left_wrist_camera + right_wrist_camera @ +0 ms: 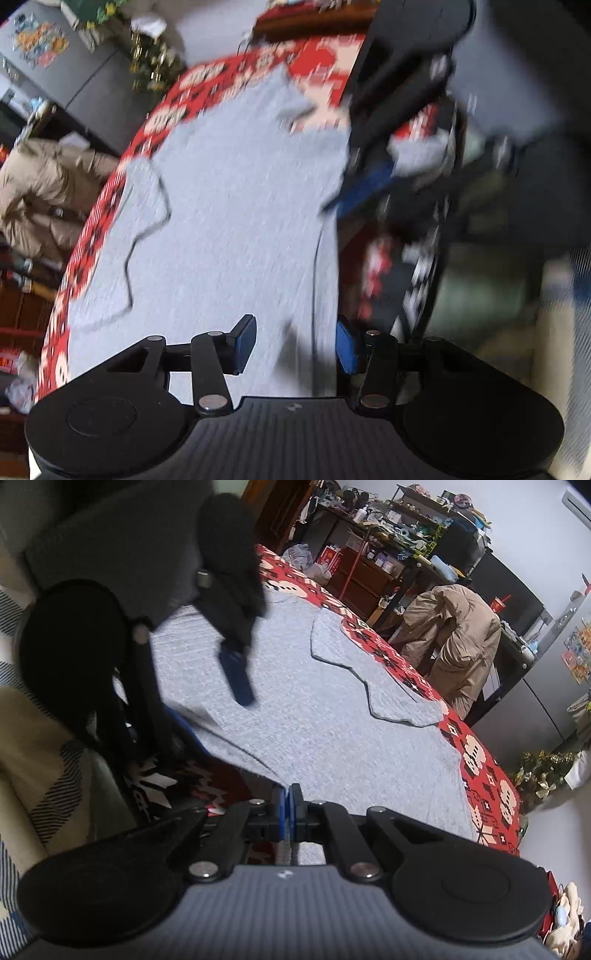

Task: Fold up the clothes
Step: 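Grasp the shirt side edge with the right gripper while the left gripper grasps beside it, then fold the held shirt side inward over the body with both grippers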

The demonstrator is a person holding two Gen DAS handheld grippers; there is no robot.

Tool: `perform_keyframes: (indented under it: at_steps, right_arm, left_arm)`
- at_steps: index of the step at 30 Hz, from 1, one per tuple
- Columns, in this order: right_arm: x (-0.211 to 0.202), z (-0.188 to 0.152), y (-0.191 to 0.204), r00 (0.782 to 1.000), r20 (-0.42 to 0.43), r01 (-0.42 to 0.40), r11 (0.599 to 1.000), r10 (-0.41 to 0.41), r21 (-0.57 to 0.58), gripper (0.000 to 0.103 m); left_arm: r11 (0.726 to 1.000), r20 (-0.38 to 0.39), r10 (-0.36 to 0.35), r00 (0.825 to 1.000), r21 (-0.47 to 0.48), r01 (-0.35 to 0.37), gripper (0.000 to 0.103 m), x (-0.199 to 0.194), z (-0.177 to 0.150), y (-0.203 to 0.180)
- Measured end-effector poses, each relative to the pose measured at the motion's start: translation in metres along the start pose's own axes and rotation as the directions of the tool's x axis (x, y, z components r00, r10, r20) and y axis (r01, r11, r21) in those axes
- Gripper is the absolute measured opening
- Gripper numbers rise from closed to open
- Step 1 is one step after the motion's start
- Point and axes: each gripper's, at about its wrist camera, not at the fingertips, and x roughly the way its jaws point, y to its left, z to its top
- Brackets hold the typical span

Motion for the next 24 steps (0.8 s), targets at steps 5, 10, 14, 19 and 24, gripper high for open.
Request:
perform_keyframes:
  at_steps: [5, 10, 14, 19, 24]
  right_arm:
    - [0.004, 0.002, -0.003, 1.000, 0.000, -0.002, 1.000, 0.002, 0.001, 0.002]
    - [0.009, 0.003, -0.004, 1.000, -0.012, -0.001, 1.000, 0.001, -0.004, 0.002]
    - [0.012, 0.002, -0.004, 1.000, -0.025, -0.003, 1.000, 0.003, -0.002, 0.002]
    - [0.011, -0.002, -0.004, 0.999, -0.044, -0.015, 1.000, 0.015, -0.001, 0.006]
    - [0.006, -0.016, -0.009, 0.995, -0.100, 0.003, 1.000, -0.004, -0.009, 0.021]
  left_arm:
    - [0.998, -0.088, 0.031, 0.996, -0.046, -0.035, 0.046, 0.002, -0.037, 0.017]
    - [0.987, -0.103, 0.001, 0.995, -0.161, -0.018, 0.043, -0.001, -0.057, 0.035]
    - [0.984, -0.082, -0.019, 0.996, -0.180, 0.004, 0.024, -0.006, -0.063, 0.038]
    - [0.986, -0.046, 0.020, 0.999, -0.165, -0.027, 0.004, -0.007, -0.065, 0.030]
    - [0.978, -0.028, 0.041, 0.999, -0.202, -0.046, 0.004, -0.010, -0.069, 0.031]
